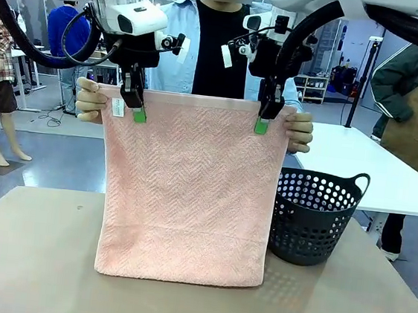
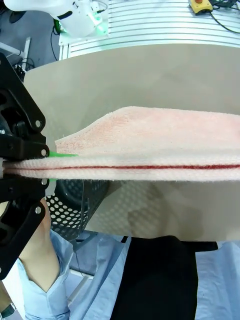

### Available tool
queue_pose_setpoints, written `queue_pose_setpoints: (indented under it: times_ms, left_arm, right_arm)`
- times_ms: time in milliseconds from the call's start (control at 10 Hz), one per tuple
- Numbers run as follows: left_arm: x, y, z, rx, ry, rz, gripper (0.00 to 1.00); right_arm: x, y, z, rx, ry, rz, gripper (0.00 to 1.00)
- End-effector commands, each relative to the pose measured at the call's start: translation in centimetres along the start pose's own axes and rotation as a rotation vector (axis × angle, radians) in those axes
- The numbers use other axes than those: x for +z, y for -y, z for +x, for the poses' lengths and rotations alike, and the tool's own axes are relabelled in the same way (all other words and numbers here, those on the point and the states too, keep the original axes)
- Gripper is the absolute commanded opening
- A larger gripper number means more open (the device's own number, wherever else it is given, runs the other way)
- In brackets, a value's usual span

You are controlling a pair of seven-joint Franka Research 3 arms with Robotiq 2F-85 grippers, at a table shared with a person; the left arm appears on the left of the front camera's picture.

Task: Fold the towel.
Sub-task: Release the end of the 100 cm Hotel Towel you were holding and grab the top end of the folded side, then release the end of the 100 cm Hotel Towel you were holding.

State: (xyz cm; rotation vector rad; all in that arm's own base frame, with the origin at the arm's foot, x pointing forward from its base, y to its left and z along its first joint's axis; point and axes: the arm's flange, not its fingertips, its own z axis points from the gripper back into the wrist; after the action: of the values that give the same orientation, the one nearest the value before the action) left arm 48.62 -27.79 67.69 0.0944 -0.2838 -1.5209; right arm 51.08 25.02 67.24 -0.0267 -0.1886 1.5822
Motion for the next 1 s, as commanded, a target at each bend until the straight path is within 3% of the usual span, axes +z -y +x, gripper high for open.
queue_pose_setpoints:
  times_ms: [0, 900]
  left_arm:
    - [0.07, 0.01, 0.00, 0.000, 0.000, 0.001, 0.00]
    - [0.07, 0.01, 0.00, 0.000, 0.000, 0.001, 0.00]
  right_arm:
    - [0.05, -0.01, -0.03, 0.009, -0.001, -0.001, 0.00]
    - [0.05, -0.01, -0.03, 0.009, -0.001, -0.001, 0.00]
